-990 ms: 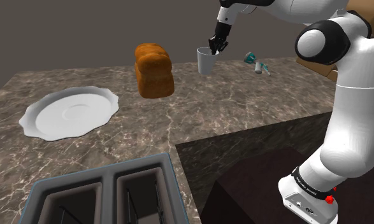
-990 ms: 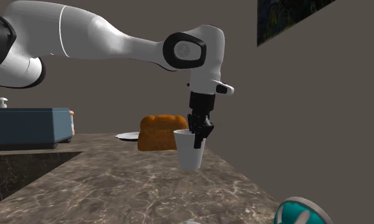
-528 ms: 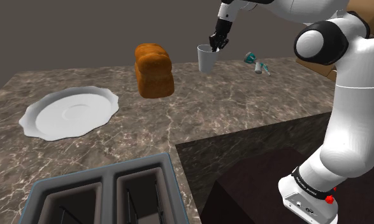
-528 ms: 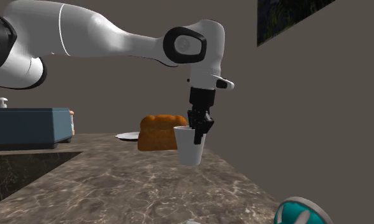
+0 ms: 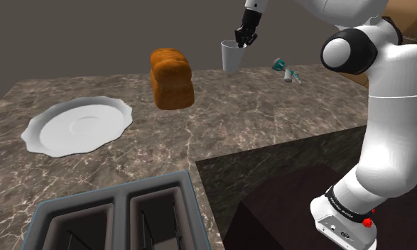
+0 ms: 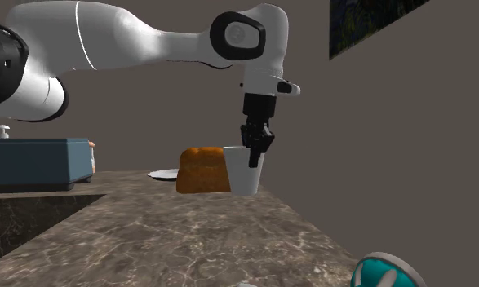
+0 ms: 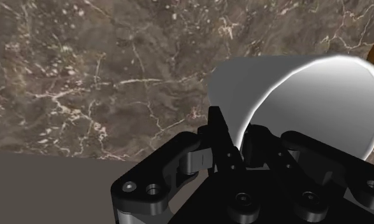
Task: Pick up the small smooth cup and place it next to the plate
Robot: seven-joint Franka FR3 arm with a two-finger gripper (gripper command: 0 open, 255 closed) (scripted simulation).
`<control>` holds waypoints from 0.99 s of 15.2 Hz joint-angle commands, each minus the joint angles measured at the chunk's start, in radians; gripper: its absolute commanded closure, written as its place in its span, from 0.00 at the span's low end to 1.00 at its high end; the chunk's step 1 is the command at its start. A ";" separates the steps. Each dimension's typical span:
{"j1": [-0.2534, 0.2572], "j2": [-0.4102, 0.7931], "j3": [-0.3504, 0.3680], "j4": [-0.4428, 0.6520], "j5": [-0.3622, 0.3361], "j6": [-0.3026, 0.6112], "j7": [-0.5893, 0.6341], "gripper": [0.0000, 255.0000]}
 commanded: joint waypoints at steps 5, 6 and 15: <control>-0.032 0.102 0.011 0.259 0.018 -0.153 0.034 1.00; -0.040 0.129 0.015 0.316 0.022 -0.182 0.042 1.00; 0.155 -0.223 0.031 -0.198 -0.036 0.012 0.169 1.00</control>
